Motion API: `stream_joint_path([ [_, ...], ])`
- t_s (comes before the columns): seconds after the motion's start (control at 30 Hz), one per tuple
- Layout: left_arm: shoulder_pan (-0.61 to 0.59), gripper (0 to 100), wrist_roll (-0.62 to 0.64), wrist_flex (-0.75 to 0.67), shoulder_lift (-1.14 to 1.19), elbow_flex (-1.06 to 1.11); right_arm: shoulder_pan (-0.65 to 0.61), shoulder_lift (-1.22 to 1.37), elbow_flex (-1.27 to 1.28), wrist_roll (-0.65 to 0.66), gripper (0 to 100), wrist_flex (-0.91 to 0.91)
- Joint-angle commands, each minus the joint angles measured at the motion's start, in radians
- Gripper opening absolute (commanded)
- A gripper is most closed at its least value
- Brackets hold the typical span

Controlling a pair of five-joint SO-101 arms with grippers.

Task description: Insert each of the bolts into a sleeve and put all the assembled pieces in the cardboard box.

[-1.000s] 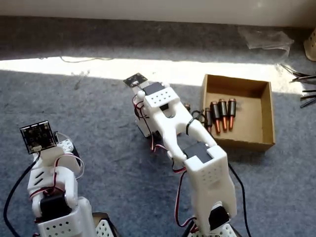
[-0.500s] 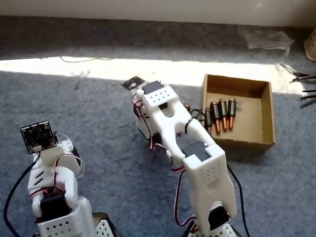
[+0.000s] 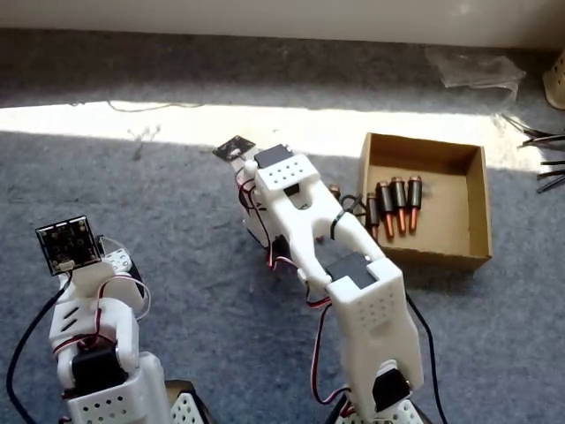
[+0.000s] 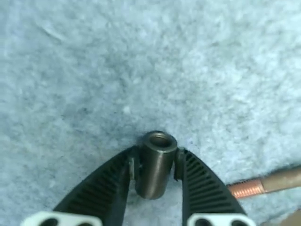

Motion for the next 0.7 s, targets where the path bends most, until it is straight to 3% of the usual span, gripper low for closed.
stream_joint_path([
  [0.0,-0.013,2,-0.006,-0.020,-0.010,-0.002,0.005,0.010,-0.045,0.006,11.8,-0.027],
  [0.1,-0.013,2,-0.006,-0.020,-0.010,-0.002,0.005,0.035,-0.047,0.009,11.1,-0.028],
  [0.23,-0.013,2,-0.006,-0.020,-0.010,-0.002,0.005,0.048,-0.050,0.006,0.0,-0.019],
  [0.67,-0.013,2,-0.008,-0.020,-0.010,-0.002,0.005,-0.188,-0.051,0.006,0.3,0.042],
])
